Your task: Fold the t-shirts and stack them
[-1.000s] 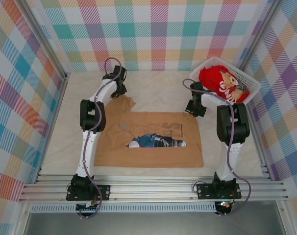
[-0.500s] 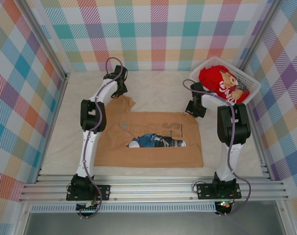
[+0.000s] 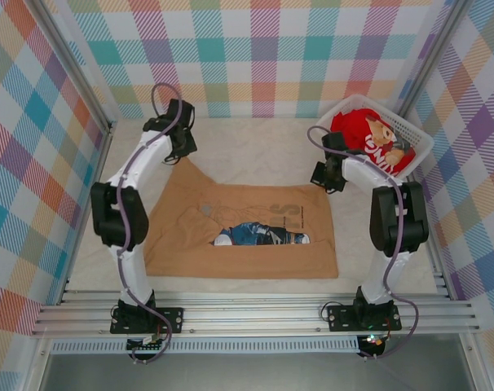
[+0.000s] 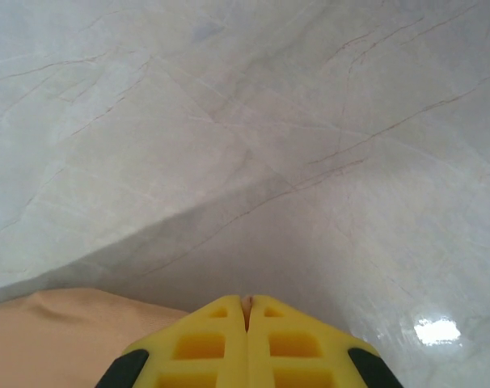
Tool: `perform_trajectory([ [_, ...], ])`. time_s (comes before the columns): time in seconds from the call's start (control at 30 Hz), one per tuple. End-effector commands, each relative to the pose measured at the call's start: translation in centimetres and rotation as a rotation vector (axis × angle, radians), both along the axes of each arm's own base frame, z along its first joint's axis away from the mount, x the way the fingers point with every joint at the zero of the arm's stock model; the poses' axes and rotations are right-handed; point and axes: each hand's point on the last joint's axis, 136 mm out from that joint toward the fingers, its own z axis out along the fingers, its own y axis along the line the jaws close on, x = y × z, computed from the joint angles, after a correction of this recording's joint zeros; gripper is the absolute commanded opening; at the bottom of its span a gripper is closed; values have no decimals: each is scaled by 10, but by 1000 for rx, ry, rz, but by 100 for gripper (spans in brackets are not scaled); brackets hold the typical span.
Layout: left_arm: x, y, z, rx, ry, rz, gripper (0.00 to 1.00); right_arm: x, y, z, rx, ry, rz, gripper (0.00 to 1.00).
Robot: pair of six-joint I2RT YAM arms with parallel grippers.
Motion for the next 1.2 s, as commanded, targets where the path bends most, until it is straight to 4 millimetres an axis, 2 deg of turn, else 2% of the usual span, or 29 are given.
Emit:
perform_trajectory([
  [0.0, -39, 5, 6, -11, 28, 10, 0, -19, 4, 10, 12, 15, 46, 0],
  [0.13, -90, 16, 11, -38, 41, 40, 0, -41, 2, 12, 21, 51, 39, 0],
  [0.33, -166, 42, 7, -25, 51, 130, 0, -78, -4, 13, 32, 95, 10, 0],
  [0.43, -197, 53, 3, -18, 63, 176, 0, -95, -6, 9, 30, 125, 3, 0],
  [0.67, -250, 67, -22, -40, 113, 284, 0, -124, -12, -3, 20, 189, -9, 0],
  [0.8, -266, 72, -31, -48, 114, 325, 0, -135, -14, -6, 12, 208, -20, 0],
  [0.97, -274, 68, -48, -61, 161, 317, 0, -143, -14, -7, 15, 221, -22, 0],
  [1.17, -273, 66, -61, -62, 187, 313, 0, -157, -13, -15, 22, 266, -40, 0],
])
